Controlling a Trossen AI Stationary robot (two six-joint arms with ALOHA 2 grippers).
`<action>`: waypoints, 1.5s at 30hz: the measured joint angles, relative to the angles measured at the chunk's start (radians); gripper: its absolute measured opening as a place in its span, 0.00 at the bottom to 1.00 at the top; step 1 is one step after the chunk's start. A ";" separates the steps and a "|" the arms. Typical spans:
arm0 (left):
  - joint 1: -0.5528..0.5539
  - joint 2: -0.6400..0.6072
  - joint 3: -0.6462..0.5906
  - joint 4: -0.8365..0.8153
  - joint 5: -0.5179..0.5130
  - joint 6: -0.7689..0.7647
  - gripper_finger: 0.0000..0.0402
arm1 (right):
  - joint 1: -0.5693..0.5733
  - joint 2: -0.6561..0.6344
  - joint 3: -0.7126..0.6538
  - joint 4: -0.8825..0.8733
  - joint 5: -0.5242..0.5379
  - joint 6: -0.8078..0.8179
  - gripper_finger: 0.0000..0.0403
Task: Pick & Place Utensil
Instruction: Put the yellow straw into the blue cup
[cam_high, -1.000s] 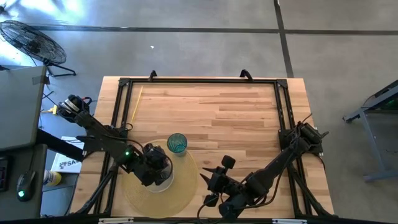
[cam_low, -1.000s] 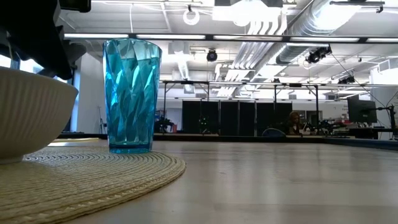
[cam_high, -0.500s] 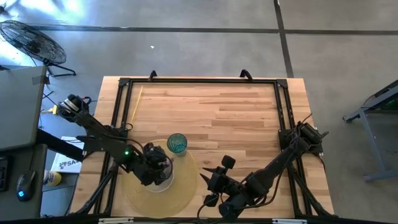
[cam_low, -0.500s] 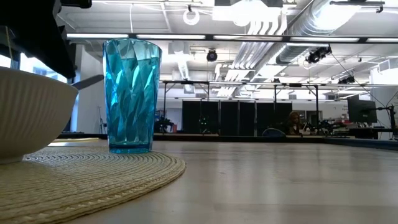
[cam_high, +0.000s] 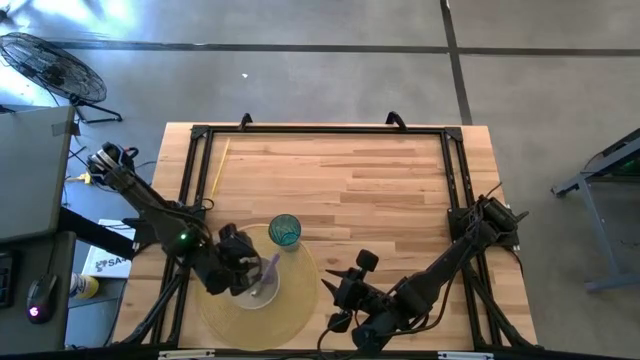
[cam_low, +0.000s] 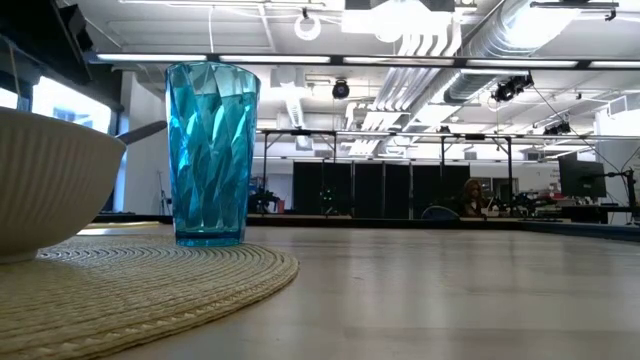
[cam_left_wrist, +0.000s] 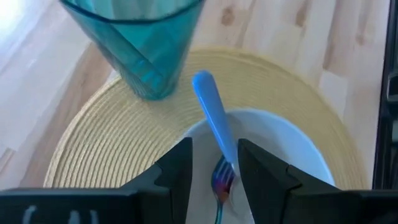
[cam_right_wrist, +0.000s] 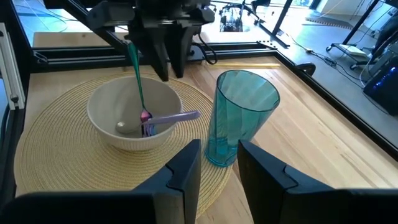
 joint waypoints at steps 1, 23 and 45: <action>0.001 0.000 0.000 0.000 0.019 0.019 0.32 | 0.000 0.000 0.000 0.000 0.000 0.000 0.25; 0.001 0.000 0.000 -0.111 -0.073 0.404 0.29 | -0.001 0.000 0.000 0.000 -0.035 0.000 0.25; 0.282 -0.031 0.000 -0.273 -0.119 0.436 0.00 | -0.001 0.000 0.000 -0.004 -0.045 -0.006 0.25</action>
